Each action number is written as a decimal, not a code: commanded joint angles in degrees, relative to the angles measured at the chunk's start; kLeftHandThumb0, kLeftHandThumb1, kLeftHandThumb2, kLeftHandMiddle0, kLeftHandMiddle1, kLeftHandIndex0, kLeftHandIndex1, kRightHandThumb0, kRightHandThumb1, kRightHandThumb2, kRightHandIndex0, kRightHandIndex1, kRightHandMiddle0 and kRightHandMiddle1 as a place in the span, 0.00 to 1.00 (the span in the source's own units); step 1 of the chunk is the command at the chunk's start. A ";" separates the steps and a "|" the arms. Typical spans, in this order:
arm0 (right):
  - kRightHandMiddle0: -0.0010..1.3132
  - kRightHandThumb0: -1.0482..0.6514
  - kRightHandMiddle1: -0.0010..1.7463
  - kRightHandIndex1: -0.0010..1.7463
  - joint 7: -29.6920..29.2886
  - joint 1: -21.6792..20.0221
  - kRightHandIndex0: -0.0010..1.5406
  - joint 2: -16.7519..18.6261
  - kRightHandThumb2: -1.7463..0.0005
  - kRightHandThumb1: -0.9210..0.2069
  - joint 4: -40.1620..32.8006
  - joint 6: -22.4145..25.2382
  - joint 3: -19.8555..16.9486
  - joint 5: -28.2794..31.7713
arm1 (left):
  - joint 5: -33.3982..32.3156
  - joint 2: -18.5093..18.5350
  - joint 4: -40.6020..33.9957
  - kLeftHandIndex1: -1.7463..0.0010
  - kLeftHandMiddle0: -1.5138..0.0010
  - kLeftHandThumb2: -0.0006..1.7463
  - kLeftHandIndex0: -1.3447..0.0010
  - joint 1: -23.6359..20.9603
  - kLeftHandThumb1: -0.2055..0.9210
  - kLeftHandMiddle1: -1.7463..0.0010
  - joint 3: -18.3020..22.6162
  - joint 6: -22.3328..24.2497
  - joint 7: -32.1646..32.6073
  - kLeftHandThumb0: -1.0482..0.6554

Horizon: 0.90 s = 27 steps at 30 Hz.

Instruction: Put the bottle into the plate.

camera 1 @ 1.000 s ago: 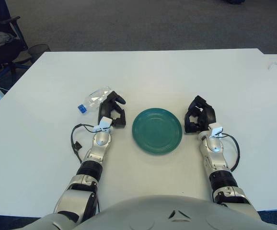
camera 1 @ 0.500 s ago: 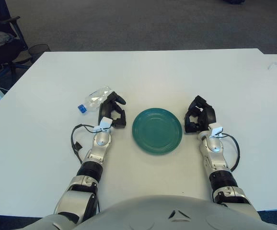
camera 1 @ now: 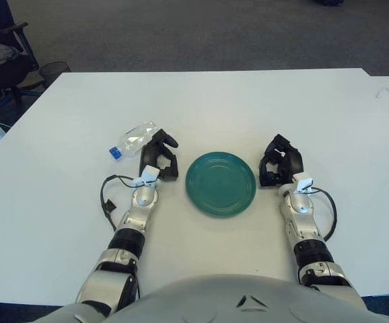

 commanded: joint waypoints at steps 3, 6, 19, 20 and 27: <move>0.53 0.61 1.00 0.88 1.15 6.17 0.62 1.01 0.03 0.88 8.90 5.53 0.13 0.49 | 4.80 -0.82 -13.67 0.00 0.41 0.97 0.51 5.71 0.15 0.05 -4.34 1.91 -1.36 0.61; 0.53 0.61 1.00 0.89 1.63 5.82 0.62 1.08 0.03 0.88 9.28 5.50 0.01 0.66 | 8.06 0.95 -20.15 0.00 0.41 0.97 0.51 6.13 0.15 0.06 -4.38 -0.52 -0.96 0.61; 0.51 0.61 1.00 0.96 0.84 4.94 0.59 1.44 0.02 0.86 10.21 4.59 -0.14 -0.29 | 13.01 5.00 -31.00 0.00 0.41 0.94 0.53 0.07 0.18 0.08 3.95 -12.21 5.32 0.61; 0.50 0.61 1.00 0.95 0.65 4.91 0.59 1.43 0.02 0.86 10.19 4.77 -0.11 -0.40 | 13.48 5.00 -31.18 0.00 0.41 0.93 0.54 -0.66 0.19 0.07 4.18 -12.73 5.73 0.61; 0.52 0.61 1.00 0.91 0.19 4.42 0.61 1.45 0.03 0.87 10.54 5.54 0.11 -0.43 | 15.09 6.29 -31.35 0.00 0.42 0.94 0.54 -3.53 0.19 0.06 4.93 -16.24 6.45 0.61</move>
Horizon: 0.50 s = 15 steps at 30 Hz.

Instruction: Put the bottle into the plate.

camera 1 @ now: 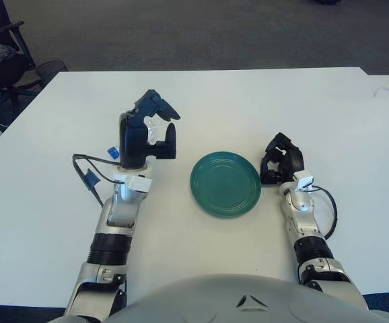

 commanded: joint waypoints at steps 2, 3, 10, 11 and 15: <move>0.51 0.61 1.00 0.93 0.75 5.79 0.60 1.61 0.02 0.87 8.43 6.34 0.56 0.31 | 1.37 1.21 -0.89 0.00 0.43 0.94 0.54 -2.56 0.19 0.06 0.30 -2.26 -0.18 0.61; 0.52 0.61 1.00 0.96 1.19 5.78 0.59 1.60 0.02 0.87 8.46 6.33 0.57 0.55 | 1.24 1.30 -1.03 0.00 0.42 0.94 0.54 -2.87 0.19 0.06 0.37 -2.20 -0.47 0.61; 0.58 0.61 0.93 1.00 2.98 5.52 0.59 1.94 0.00 0.91 8.98 5.67 0.39 1.36 | 0.60 2.82 -0.08 0.00 0.42 0.94 0.54 -6.59 0.19 0.06 1.86 -0.62 -1.69 0.61; 0.58 0.61 0.93 1.00 3.19 5.50 0.59 1.94 0.00 0.91 9.04 5.63 0.37 1.40 | 1.84 3.09 0.46 0.00 0.42 0.94 0.54 -7.32 0.19 0.06 2.58 0.42 -1.05 0.61; 0.59 0.61 0.92 1.00 3.93 5.37 0.60 1.97 0.00 0.91 9.36 5.39 0.27 1.52 | 9.47 6.21 7.12 0.00 0.42 0.93 0.54 -10.40 0.19 0.07 6.08 5.15 4.91 0.61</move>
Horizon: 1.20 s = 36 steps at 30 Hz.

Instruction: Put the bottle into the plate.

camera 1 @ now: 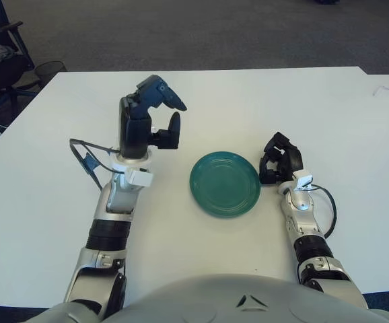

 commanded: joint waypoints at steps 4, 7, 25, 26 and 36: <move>0.58 0.61 0.93 1.00 1.14 5.77 0.59 2.03 0.00 0.91 9.00 5.48 0.35 0.87 | 11.14 6.37 9.65 0.00 0.42 0.93 0.54 -6.13 0.20 0.07 3.61 8.29 8.46 0.61; 0.58 0.61 0.93 1.00 0.82 5.67 0.59 1.98 0.00 0.91 9.17 5.55 0.41 0.47 | 16.22 9.23 10.39 0.00 0.43 0.92 0.54 -7.56 0.21 0.07 2.43 13.58 8.45 0.61; 0.60 0.61 0.91 1.00 1.14 4.67 0.60 2.04 0.00 0.92 11.44 4.59 0.39 0.33 | 41.93 22.73 14.99 0.93 1.00 0.34 1.00 -12.53 1.00 0.98 -13.88 45.56 -52.94 0.08; 0.60 0.61 0.91 1.00 1.16 4.59 0.60 2.01 0.00 0.92 11.56 4.57 0.38 0.31 | 42.08 23.07 14.88 0.95 1.00 0.34 1.00 -12.56 1.00 0.99 -13.91 45.85 -53.41 0.07; 0.62 0.61 0.89 1.00 1.79 3.37 0.61 1.75 0.00 0.93 13.90 3.30 -0.05 0.55 | 42.97 23.56 15.43 1.00 1.00 0.29 1.00 -13.68 1.00 1.00 -15.59 51.94 -58.00 0.00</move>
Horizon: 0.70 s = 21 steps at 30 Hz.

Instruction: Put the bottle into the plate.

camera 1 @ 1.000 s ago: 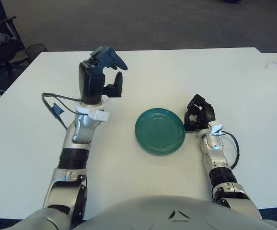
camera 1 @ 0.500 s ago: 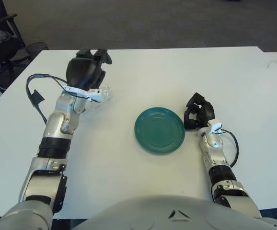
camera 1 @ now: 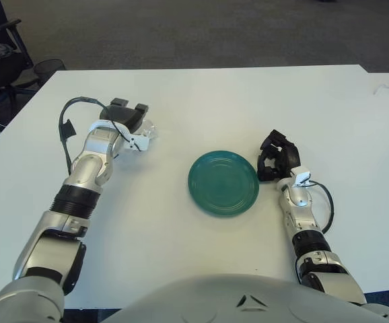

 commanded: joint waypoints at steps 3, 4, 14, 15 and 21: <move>0.61 0.61 0.90 1.00 0.68 5.89 0.60 1.81 0.00 0.92 10.68 4.65 0.03 0.84 | 1.68 2.08 2.00 1.00 1.00 0.31 1.00 -3.51 1.00 1.00 -2.65 5.44 -4.98 0.00; 0.60 0.61 0.91 1.00 0.74 5.74 0.60 1.81 0.00 0.92 10.92 4.58 -0.03 0.90 | 1.56 2.22 2.20 1.00 1.00 0.32 1.00 -3.54 1.00 1.00 -2.99 5.84 -5.32 0.00; 0.51 0.61 1.00 1.00 0.90 4.53 0.58 1.69 0.00 0.87 12.59 4.51 -0.44 1.07 | 1.12 5.92 1.06 1.00 1.00 0.46 1.00 -3.47 1.00 1.00 -7.31 3.94 -8.88 0.00; 0.51 0.61 1.00 1.00 0.94 4.43 0.58 1.68 0.00 0.87 12.73 4.48 -0.48 1.08 | 1.08 6.31 1.02 1.00 1.00 0.46 1.00 -3.64 1.00 1.00 -7.74 3.56 -9.36 0.00; 0.53 0.61 0.98 1.00 1.28 3.88 0.59 1.67 0.00 0.88 13.51 4.40 -0.51 0.99 | 0.51 8.57 0.64 1.00 1.00 0.50 1.00 -5.69 1.00 1.00 -9.57 1.20 -12.90 0.00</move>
